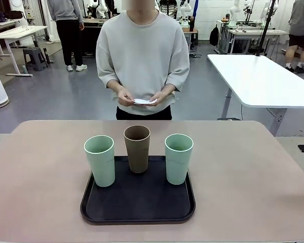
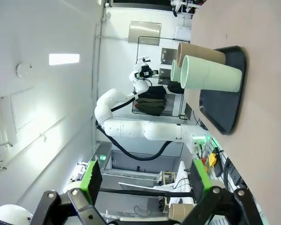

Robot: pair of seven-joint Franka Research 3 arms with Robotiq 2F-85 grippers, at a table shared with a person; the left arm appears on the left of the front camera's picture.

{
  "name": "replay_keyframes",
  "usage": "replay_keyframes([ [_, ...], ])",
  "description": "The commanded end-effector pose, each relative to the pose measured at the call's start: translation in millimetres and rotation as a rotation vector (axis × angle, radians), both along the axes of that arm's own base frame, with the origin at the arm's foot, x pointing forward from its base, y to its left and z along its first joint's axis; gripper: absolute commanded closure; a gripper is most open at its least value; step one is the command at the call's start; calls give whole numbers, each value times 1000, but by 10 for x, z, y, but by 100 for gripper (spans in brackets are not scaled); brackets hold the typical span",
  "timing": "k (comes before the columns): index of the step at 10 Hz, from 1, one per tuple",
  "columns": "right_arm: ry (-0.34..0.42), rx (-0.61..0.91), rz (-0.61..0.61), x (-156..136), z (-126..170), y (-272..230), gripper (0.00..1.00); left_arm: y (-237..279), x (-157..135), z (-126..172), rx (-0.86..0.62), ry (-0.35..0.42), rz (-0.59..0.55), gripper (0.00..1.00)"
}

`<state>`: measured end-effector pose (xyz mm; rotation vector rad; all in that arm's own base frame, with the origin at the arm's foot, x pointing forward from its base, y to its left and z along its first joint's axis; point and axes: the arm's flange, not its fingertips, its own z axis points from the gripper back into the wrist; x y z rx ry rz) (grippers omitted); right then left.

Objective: Place coasters on the table and set cups on them.
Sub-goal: Pick up one Reusable plastic cup and place it on a coaster set by the human.

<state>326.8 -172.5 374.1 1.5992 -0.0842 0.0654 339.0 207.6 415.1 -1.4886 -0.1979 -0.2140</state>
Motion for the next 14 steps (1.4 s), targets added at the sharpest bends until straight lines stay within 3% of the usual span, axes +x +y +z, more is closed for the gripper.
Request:
replay_keyframes([
  [1,-8,-62,11,13,56,41,0,-55,59,18,56,-19,24,0],
  [3,-32,-100,26,-24,81,171,0,-115,62,-1,106,-33,24,0],
  [4,-49,-159,9,-19,72,233,0,-36,84,-18,45,-6,10,0],
  [5,-18,-61,16,55,53,81,0,-36,84,-18,45,-6,10,0],
  [14,-18,-61,16,55,53,81,0,-36,84,-18,45,-6,10,0],
])
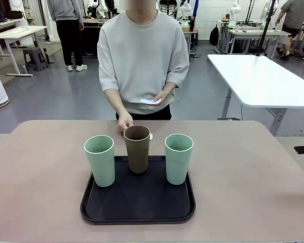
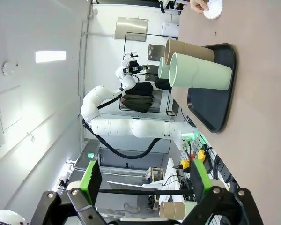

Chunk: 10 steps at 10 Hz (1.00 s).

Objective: Place coasters on the table and set cups on them.
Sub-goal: Pick up one Reusable plastic cup and place it on a coaster set by the human.

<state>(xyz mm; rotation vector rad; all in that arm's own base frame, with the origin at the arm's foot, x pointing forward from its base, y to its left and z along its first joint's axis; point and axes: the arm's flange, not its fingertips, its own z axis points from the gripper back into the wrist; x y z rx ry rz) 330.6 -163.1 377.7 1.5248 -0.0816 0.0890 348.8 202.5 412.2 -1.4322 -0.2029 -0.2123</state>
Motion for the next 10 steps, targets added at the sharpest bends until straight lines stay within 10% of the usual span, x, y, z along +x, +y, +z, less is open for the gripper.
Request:
replay_keyframes([
  [1,-4,14,3,18,17,-13,0,15,-15,11,-10,-1,-1,0],
  [10,-4,14,3,18,17,-13,0,15,-15,11,-10,-1,-1,0],
])
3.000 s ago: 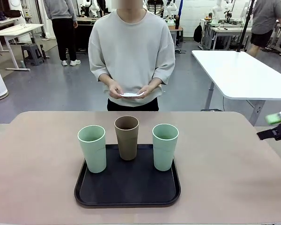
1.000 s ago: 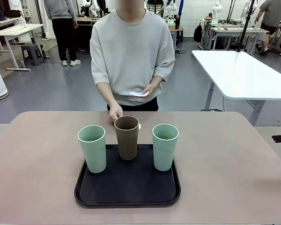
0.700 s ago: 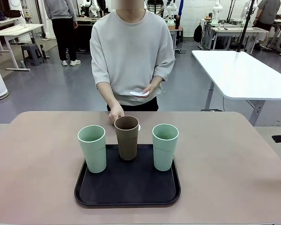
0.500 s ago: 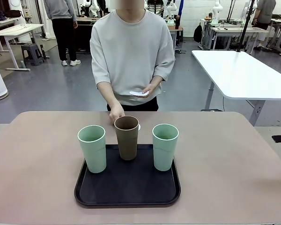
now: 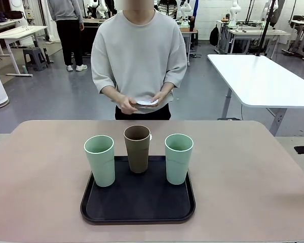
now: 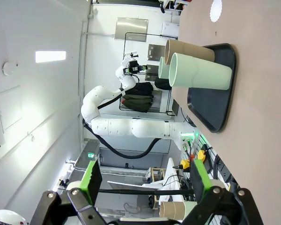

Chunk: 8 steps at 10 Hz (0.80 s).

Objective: Place coasters on the table and set cups on them.
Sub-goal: Pick up one Reusable plastic cup and place it on a coaster set by the human.

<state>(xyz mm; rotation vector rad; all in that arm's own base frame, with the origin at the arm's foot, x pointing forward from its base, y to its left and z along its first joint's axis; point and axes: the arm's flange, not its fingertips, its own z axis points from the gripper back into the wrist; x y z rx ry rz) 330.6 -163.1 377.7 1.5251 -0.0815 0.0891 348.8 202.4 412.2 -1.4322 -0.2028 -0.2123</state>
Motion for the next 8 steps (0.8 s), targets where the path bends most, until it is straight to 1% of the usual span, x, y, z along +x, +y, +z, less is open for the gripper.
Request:
replay_keyframes([
  [1,-4,13,3,18,17,-13,0,16,-15,11,-10,-1,-1,0],
  [8,-4,13,3,18,17,-13,0,0,0,0,0,0,0,0],
])
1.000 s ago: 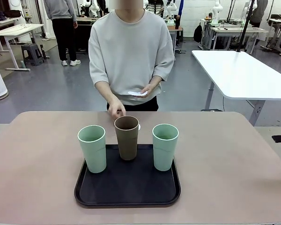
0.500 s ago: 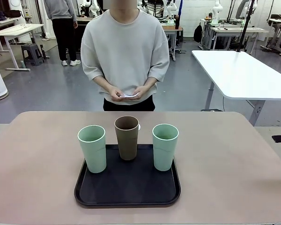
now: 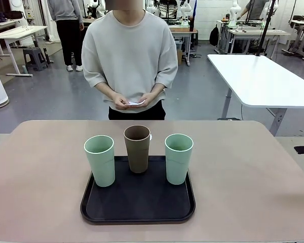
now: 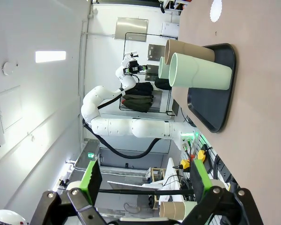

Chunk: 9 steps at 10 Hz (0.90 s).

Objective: Place coasters on the table and set cups on them.
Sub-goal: Pick up one Reusable plastic cup and place it on a coaster set by the human.

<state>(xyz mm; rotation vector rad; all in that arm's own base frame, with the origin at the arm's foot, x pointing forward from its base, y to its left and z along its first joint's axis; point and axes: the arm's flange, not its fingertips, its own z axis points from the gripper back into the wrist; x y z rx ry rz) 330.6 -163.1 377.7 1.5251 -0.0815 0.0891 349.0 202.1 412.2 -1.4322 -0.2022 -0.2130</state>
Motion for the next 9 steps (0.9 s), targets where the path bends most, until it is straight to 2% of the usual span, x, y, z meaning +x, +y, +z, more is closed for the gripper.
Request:
replay_keyframes([
  [1,-4,13,3,18,17,-13,0,-178,190,116,84,-134,-45,0],
  [2,-4,13,3,18,17,-13,0,-407,365,290,168,-216,-93,0],
  [4,-4,13,3,18,17,-13,0,-944,552,737,384,-409,-158,0],
  [5,-4,13,3,18,17,-13,0,-1162,613,933,453,-478,-195,0],
  [7,-4,13,3,18,17,-13,0,-1591,579,1221,562,-632,-340,0],
  [9,-4,13,3,18,17,-13,0,-1963,425,1282,688,-810,-493,0],
])
